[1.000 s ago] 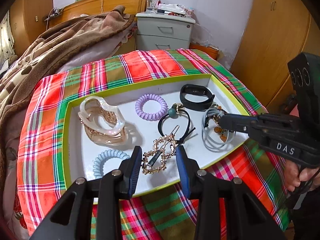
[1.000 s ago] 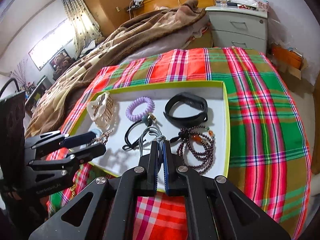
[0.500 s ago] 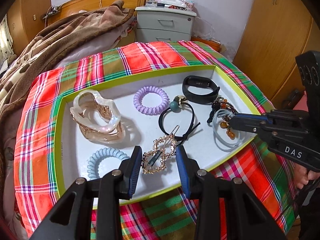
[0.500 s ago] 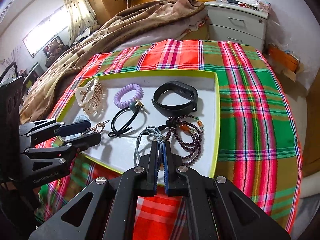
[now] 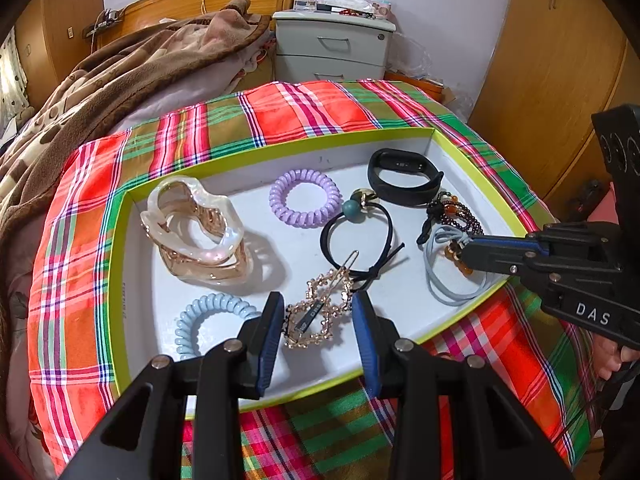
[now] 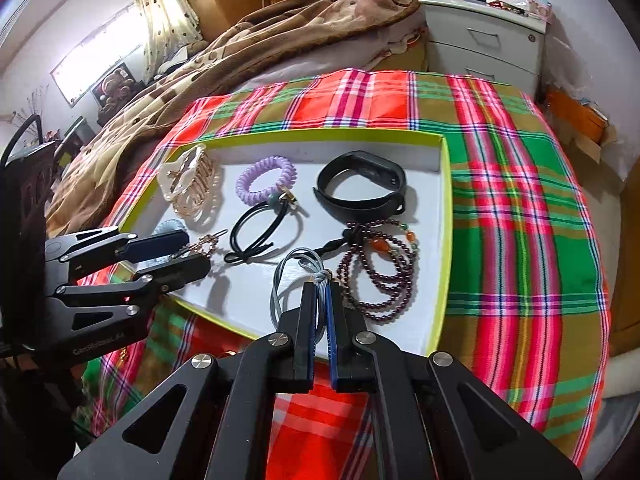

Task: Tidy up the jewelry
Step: 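Open both tools to drop the items in the box and withdraw, then grasp the gold ring with the right tool while the left tool approaches the gold chain, then close the left tool on the gold chain bracelet, then carry the ring and chain into the box and open both tools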

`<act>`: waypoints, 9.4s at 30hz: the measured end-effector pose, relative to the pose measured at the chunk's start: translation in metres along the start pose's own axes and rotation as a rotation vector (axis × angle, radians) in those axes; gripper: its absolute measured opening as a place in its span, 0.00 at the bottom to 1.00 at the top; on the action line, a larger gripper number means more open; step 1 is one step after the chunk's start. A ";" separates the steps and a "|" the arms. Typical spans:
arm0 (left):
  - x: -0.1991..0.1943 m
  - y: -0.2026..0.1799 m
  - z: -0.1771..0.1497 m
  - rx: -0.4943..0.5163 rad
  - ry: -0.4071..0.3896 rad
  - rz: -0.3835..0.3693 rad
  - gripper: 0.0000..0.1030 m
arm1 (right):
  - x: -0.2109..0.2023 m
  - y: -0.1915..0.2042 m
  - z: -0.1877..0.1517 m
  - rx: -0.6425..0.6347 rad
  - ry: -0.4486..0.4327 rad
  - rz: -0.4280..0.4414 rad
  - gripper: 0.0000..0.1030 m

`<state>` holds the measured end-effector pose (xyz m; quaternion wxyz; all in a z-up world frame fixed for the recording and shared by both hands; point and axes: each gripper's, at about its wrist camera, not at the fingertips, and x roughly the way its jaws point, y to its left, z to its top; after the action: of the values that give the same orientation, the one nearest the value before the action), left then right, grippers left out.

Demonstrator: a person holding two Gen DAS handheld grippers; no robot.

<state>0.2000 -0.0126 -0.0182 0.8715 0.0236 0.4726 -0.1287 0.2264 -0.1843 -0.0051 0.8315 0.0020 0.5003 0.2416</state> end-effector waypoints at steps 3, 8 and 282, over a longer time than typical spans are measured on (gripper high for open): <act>0.000 0.000 0.000 -0.003 0.000 0.003 0.36 | 0.002 0.001 0.000 -0.004 0.005 -0.012 0.04; -0.001 0.000 0.000 -0.011 0.004 0.000 0.36 | 0.002 0.001 0.000 -0.009 0.008 -0.027 0.04; -0.039 0.067 -0.020 -0.236 -0.097 -0.072 0.31 | 0.036 0.080 0.041 -0.171 -0.084 0.019 0.22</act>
<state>0.1798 0.0635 -0.0020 0.8850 -0.1024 0.4421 -0.1044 0.2422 -0.0890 0.0047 0.8465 -0.0541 0.4426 0.2910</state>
